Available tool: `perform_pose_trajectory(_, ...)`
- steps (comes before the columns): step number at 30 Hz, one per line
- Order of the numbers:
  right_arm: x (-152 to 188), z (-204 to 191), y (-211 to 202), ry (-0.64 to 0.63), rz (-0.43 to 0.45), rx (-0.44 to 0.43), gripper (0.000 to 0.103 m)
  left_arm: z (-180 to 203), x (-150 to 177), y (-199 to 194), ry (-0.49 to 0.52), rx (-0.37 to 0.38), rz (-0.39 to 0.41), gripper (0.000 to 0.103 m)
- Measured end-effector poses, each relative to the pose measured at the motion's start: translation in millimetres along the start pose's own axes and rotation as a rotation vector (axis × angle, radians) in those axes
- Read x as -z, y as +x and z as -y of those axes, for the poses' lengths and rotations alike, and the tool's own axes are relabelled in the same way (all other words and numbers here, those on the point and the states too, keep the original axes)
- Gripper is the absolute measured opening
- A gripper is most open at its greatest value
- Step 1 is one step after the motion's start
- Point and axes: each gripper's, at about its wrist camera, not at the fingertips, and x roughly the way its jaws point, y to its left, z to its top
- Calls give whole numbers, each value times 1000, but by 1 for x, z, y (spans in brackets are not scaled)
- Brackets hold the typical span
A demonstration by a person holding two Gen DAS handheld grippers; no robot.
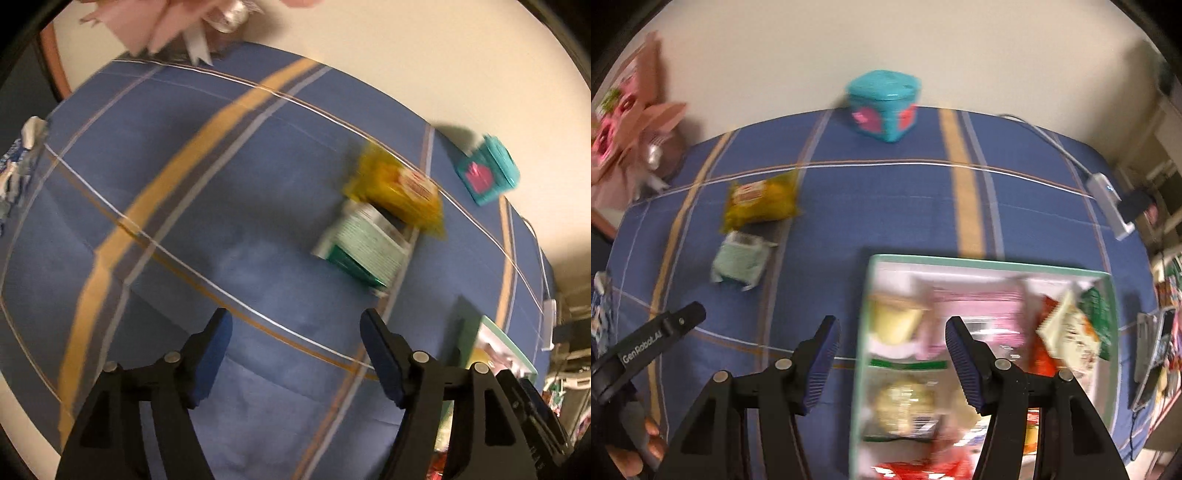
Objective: Organize snacks
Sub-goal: 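Open left tool to drop jelly cup while right tool releases pastry pack in tray, then withdraw both tools from the tray back toward the remaining snacks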
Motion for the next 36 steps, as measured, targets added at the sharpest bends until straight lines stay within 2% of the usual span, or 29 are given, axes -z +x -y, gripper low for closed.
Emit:
perform_pose_trajectory(8,2,-47,10,-63,-9,-39,64,-38,-14,-6,-57,-42,34,74)
perform_pose_trajectory(9,2,-52,12,-72,-11,-42,68,-43,-15,-9,-60,-45,36,78)
perform_pose_trajectory(12,0,-59,17,-93,-2,-36,90,-47,-20,-8,-71,-49,53,93)
perform_pose_trajectory(17,-8,-58,26,-86,33,-15,103,-45,-25,-2,-87,-40,72,99)
perform_pose_trajectory(18,-10,-56,27,-84,43,-15,103,-41,-27,0,-84,-35,78,103)
perform_pose_trajectory(27,-35,-39,46,-30,103,-23,103,-2,-42,36,21,9,88,103)
perform_pose_trajectory(32,-51,-24,58,23,97,-35,103,23,-49,53,146,42,90,103)
perform_pose_trajectory(36,-67,-12,63,52,94,-42,103,32,-55,62,197,74,82,103)
